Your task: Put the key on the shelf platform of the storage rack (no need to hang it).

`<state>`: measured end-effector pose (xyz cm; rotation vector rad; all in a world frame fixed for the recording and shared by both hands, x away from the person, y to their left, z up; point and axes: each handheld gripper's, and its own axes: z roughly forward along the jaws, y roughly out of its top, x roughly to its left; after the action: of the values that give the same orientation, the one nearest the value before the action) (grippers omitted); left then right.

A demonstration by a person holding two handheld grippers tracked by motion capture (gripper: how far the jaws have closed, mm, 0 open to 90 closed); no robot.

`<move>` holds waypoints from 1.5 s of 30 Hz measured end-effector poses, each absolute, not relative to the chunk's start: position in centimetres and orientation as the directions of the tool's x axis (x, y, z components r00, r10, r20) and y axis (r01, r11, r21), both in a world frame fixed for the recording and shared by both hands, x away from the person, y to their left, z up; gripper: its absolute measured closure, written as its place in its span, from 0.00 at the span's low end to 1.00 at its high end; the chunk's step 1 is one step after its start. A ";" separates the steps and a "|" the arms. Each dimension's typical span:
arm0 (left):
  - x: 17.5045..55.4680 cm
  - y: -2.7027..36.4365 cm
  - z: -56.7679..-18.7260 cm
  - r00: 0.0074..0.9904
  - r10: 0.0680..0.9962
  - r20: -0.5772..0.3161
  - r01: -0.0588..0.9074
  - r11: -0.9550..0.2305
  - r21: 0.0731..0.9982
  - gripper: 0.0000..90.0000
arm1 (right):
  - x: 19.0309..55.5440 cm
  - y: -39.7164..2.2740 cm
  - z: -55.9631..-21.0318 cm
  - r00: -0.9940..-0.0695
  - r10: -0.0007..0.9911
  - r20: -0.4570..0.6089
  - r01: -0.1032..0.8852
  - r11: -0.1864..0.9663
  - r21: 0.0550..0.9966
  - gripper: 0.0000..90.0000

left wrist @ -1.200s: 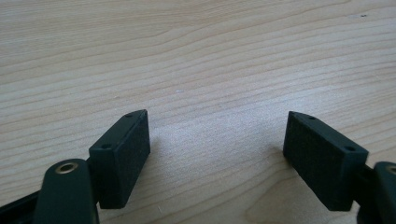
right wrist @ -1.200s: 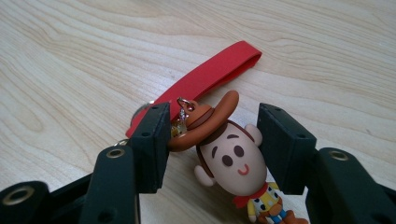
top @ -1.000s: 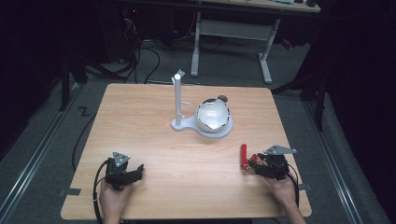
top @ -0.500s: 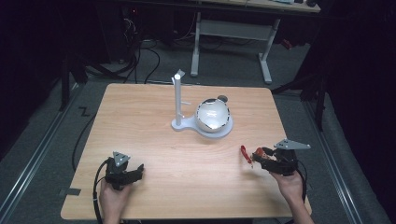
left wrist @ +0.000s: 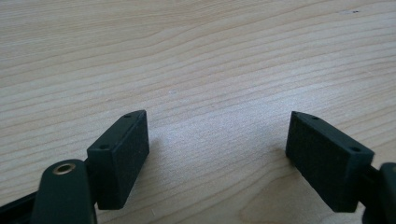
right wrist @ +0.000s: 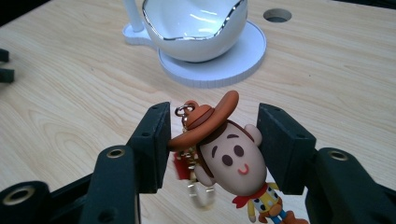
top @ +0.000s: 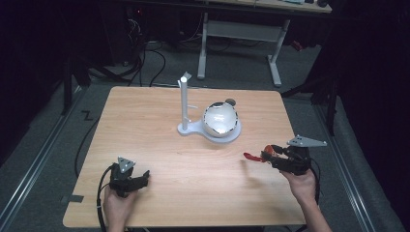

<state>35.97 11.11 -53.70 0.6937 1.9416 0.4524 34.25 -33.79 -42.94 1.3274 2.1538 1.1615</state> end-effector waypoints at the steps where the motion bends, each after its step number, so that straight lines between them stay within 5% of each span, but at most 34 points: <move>1: 36.0 11.1 -53.7 -0.350 0.642 -0.682 0.274 0.766 0.581 0.24 | 34.3 -33.8 -42.8 -0.499 0.858 0.120 0.566 0.218 0.795 0.52; 45: 36.2 11.0 -53.6 -0.372 0.615 -0.695 0.256 0.788 0.560 0.24 | 40.4 -31.3 -37.3 -0.542 0.814 0.208 0.530 0.139 0.836 0.52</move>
<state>36.19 10.99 -53.59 0.6551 1.9609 0.4435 40.43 -31.33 -37.35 1.3059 2.1243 1.3597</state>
